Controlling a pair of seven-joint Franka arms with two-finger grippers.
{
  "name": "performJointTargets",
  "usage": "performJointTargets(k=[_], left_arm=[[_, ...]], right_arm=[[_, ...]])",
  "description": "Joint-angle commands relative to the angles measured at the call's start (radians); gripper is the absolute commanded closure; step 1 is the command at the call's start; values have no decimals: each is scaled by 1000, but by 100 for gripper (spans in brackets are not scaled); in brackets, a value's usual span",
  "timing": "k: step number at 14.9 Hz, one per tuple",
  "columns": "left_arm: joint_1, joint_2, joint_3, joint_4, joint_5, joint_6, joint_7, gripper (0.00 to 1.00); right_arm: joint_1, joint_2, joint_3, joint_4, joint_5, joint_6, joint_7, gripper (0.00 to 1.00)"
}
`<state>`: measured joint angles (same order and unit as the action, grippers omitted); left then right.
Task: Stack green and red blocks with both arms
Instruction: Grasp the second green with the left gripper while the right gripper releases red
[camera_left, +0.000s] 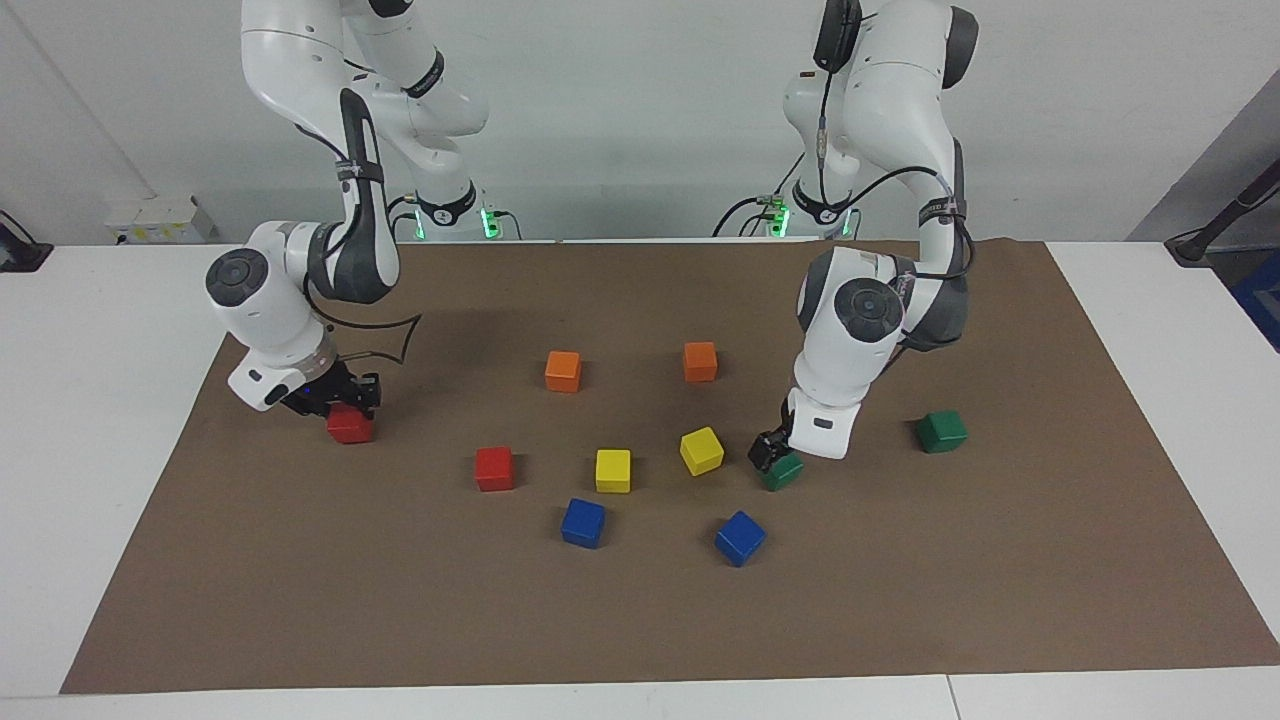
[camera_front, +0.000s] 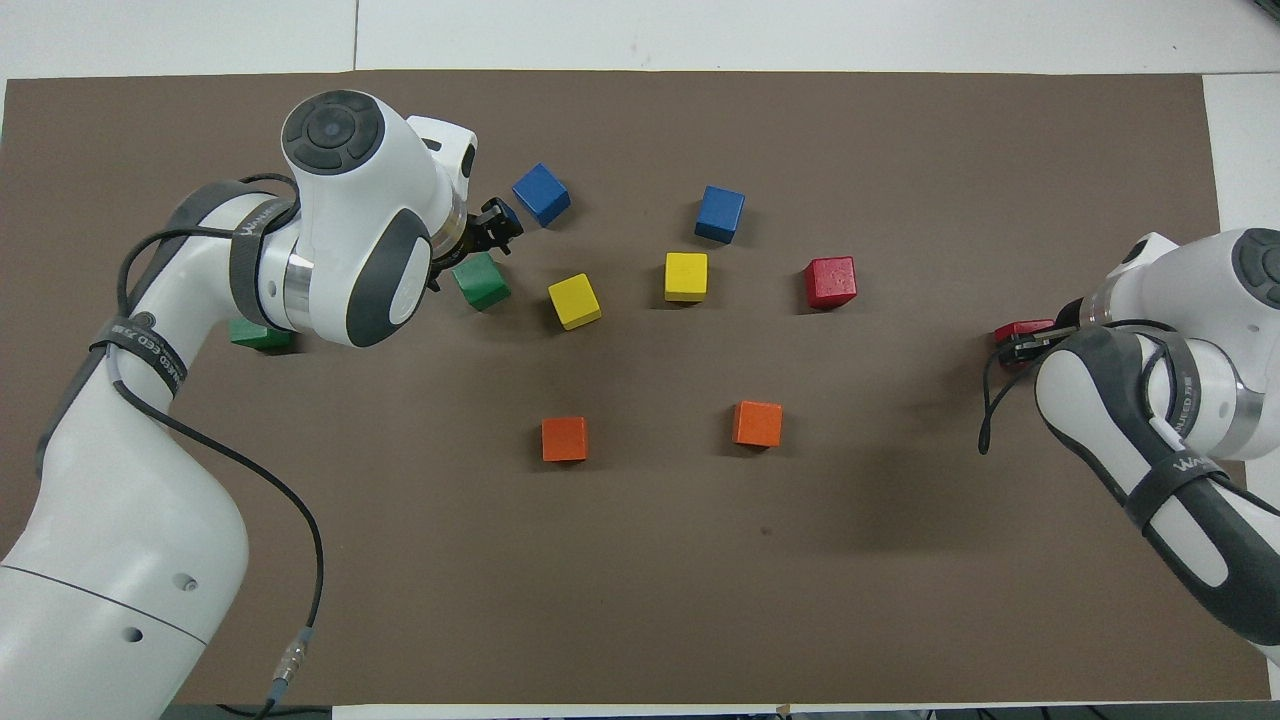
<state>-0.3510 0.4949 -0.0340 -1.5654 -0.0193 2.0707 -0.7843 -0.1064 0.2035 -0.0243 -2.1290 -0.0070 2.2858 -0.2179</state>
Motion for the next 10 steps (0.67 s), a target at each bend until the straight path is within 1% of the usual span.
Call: performJointTargets(k=[1, 2, 3, 7, 8, 10], left_arm=[[-26, 4, 20, -48, 18, 55, -23, 0], [-28, -1, 20, -70, 18, 71, -26, 0], [-28, -4, 20, -82, 18, 87, -29, 0], [-26, -6, 20, -117, 18, 130, -32, 0], [-26, -6, 20, -119, 18, 135, -32, 0], [-26, -4, 22, -133, 18, 158, -32, 0]], right_arm=[[-30, -10, 9, -22, -21, 21, 22, 17], [-32, -10, 9, -22, -21, 21, 22, 9], [-33, -10, 9, -22, -21, 21, 22, 7], [-32, -9, 10, -14, -16, 9, 38, 5], [-23, -7, 12, -3, -8, 5, 55, 3], [19, -4, 17, 41, -7, -3, 113, 3]])
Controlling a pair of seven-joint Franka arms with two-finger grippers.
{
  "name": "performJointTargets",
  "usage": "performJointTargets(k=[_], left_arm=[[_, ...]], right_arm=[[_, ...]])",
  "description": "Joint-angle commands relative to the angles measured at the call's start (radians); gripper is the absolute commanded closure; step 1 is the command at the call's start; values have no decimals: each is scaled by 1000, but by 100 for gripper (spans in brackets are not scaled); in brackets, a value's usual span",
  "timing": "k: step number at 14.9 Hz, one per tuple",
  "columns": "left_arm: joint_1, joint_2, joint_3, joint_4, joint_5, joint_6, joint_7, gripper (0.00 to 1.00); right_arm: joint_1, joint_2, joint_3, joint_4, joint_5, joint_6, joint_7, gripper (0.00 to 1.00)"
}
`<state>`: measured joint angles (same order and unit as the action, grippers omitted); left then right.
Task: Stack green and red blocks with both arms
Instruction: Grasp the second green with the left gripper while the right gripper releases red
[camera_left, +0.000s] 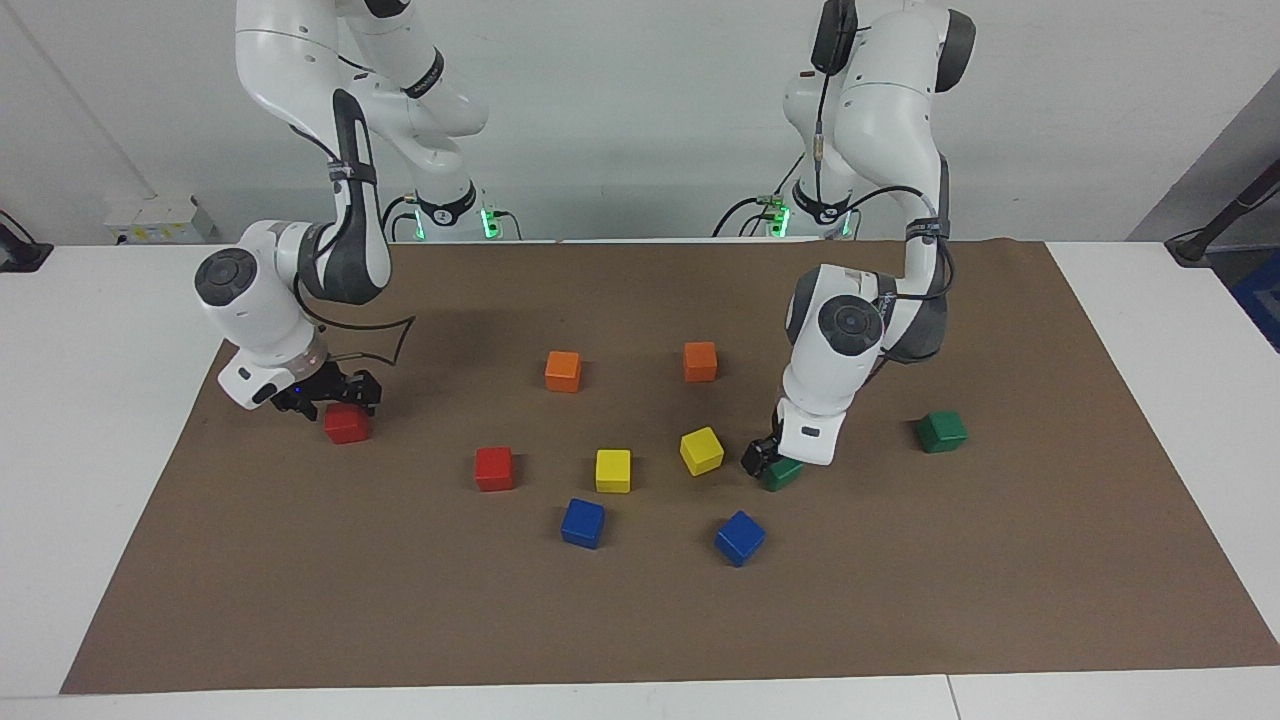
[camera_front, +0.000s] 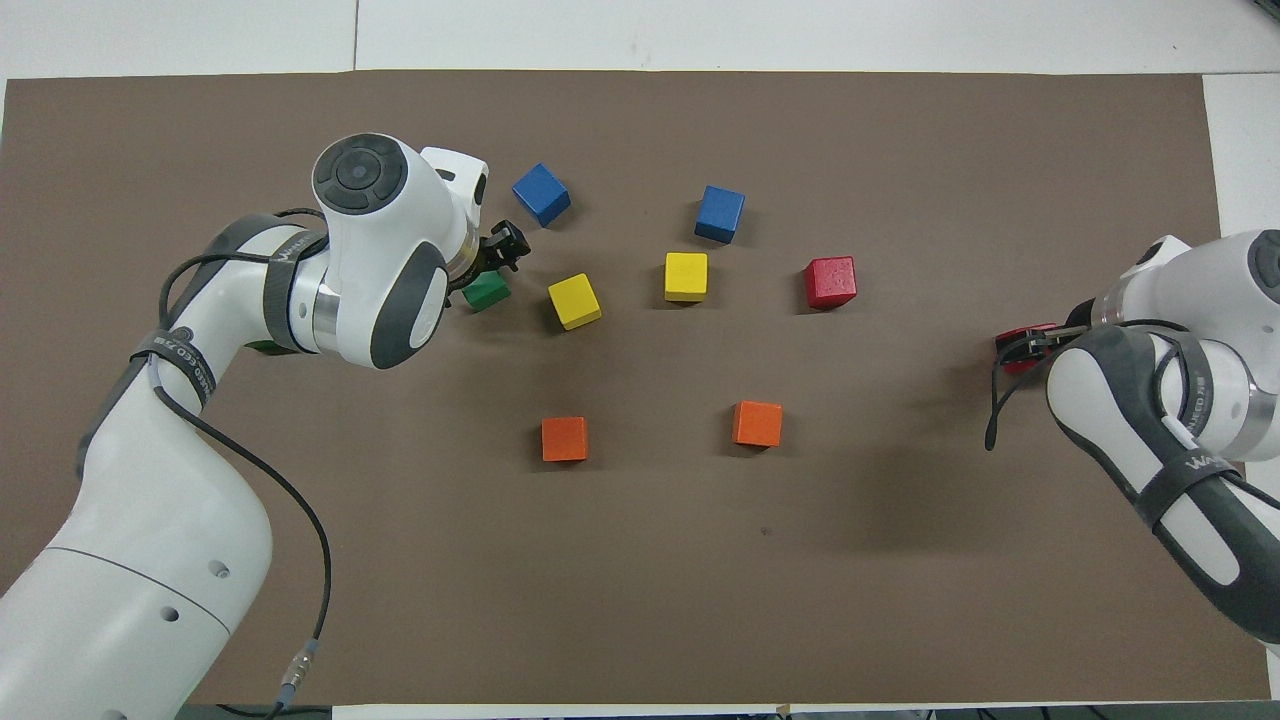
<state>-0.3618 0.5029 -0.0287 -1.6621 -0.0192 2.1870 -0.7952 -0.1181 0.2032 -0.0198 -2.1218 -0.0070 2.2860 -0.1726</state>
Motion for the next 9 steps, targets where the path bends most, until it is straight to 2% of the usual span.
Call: performJointTargets(k=[1, 3, 7, 9], left_arm=[[-16, -12, 16, -39, 18, 48, -21, 0], [-17, -9, 16, -39, 18, 50, -33, 0], [-23, 8, 16, -30, 24, 62, -33, 0], [-23, 9, 16, -27, 30, 62, -35, 0]], right_arm=[[63, -4, 12, 64, -5, -22, 103, 3], [101, -11, 14, 132, -5, -75, 192, 3], [196, 4, 12, 330, -4, -218, 206, 4], [215, 37, 14, 394, -7, -230, 255, 4]])
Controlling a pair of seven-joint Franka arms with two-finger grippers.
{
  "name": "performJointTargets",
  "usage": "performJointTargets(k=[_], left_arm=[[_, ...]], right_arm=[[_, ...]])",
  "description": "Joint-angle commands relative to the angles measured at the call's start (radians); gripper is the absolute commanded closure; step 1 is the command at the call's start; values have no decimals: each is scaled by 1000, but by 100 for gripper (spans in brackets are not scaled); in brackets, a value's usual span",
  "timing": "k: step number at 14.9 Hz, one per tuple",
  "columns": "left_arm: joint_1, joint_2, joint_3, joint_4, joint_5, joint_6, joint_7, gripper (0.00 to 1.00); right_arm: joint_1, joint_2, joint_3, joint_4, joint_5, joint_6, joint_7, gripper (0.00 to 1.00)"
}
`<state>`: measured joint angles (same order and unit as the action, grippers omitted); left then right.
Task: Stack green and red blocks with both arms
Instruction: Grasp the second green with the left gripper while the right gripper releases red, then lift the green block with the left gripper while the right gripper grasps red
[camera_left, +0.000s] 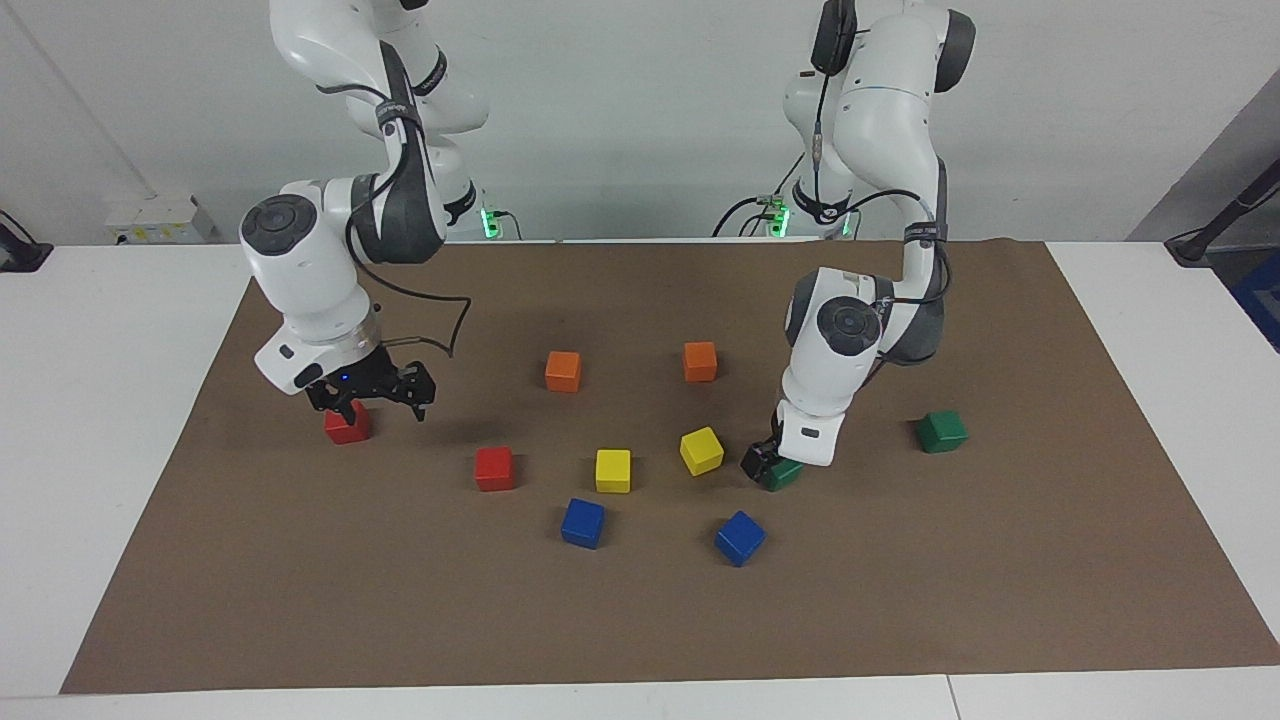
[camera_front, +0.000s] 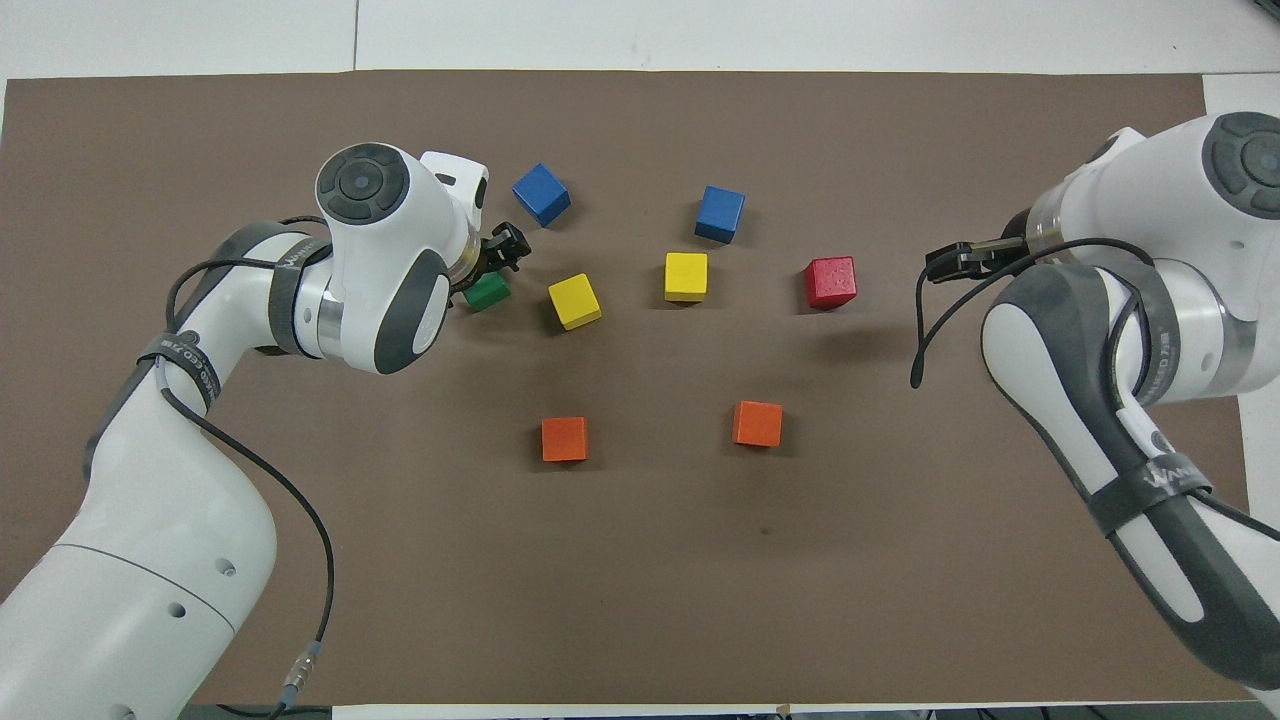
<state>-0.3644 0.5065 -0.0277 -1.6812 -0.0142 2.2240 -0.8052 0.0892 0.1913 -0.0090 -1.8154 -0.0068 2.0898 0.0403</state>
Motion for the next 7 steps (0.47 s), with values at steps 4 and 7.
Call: performJointTargets(k=[4, 7], left_arm=[[-22, 4, 15, -11, 30, 25, -35, 0], [-22, 4, 15, -15, 31, 28, -42, 0]], right_arm=[[95, 89, 3, 140, -7, -25, 143, 5], [132, 120, 6, 134, -2, -16, 161, 5]])
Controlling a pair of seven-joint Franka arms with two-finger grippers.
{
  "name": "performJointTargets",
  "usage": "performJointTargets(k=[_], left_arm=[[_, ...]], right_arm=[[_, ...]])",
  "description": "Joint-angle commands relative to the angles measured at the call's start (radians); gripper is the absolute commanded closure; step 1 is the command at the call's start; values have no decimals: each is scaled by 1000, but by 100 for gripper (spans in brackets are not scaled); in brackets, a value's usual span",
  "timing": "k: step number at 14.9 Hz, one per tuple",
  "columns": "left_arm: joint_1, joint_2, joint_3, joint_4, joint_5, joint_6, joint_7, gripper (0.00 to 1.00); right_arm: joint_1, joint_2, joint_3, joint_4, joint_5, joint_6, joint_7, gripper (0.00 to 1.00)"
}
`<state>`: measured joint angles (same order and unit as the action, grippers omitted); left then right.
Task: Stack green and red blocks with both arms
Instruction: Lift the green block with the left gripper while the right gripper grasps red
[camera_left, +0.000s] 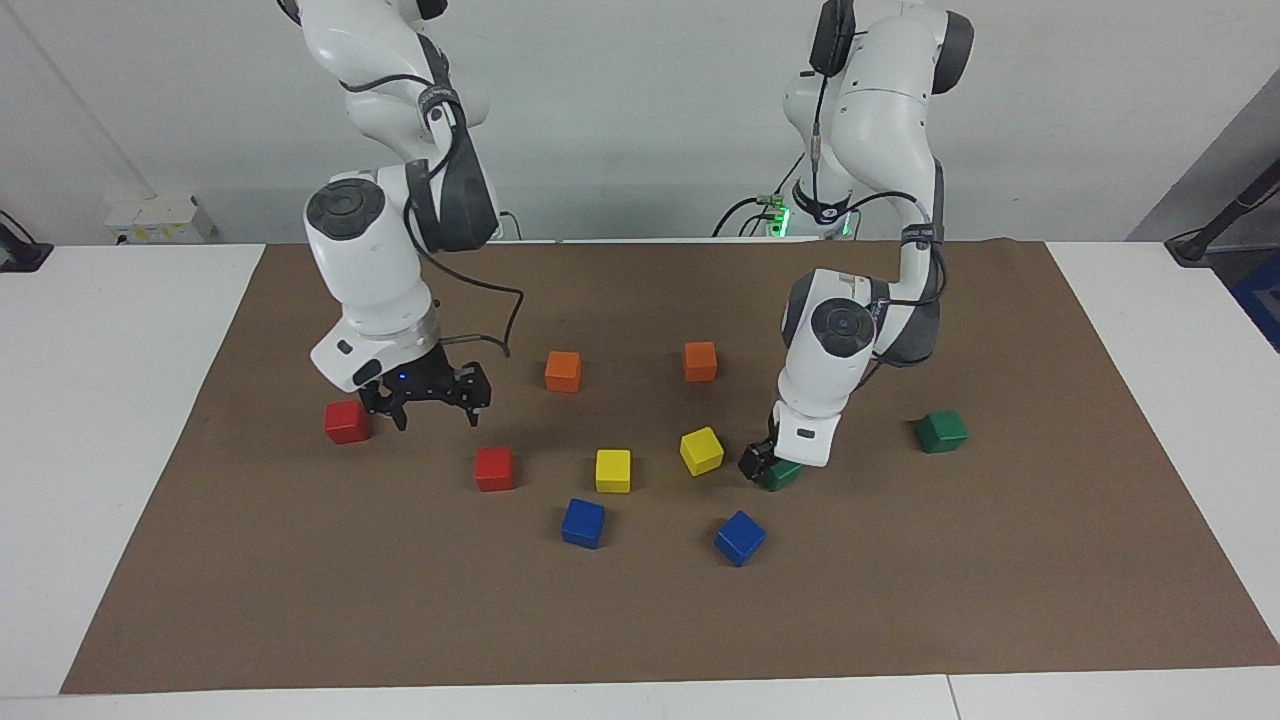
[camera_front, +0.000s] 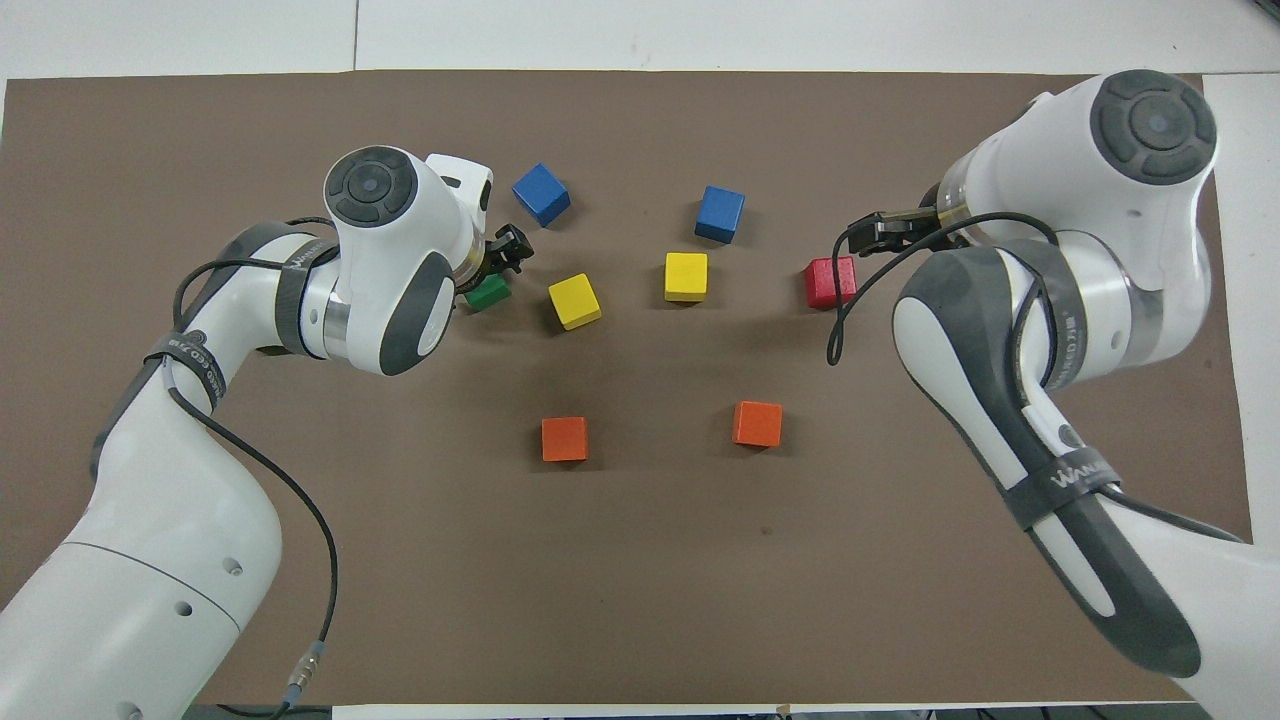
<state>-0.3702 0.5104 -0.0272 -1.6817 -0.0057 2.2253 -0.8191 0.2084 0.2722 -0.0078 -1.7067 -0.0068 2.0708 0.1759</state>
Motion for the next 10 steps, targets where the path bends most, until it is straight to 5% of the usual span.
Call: performJointTargets(k=[1, 4, 6, 7, 8, 9, 10], left_arm=[[-16, 2, 15, -16, 23, 27, -37, 0], [-16, 0, 15, -21, 23, 33, -54, 4], [-16, 0, 15, -24, 24, 33, -66, 18], [-18, 0, 15, -24, 24, 33, -68, 35], [-18, 0, 15, -23, 24, 25, -69, 74], [-16, -1, 16, -20, 24, 2, -69, 100], [-16, -4, 18, -9, 45, -51, -68, 100]], right_arm=[[26, 54, 5, 24, -2, 6, 40, 5], [31, 53, 6, -23, -2, 35, 47, 5], [31, 42, 5, -94, -2, 99, 47, 5], [31, 41, 6, -120, -2, 126, 47, 5], [31, 39, 6, -137, -2, 146, 48, 5], [31, 39, 6, -142, -2, 150, 48, 5], [31, 41, 6, -142, -2, 150, 48, 5]])
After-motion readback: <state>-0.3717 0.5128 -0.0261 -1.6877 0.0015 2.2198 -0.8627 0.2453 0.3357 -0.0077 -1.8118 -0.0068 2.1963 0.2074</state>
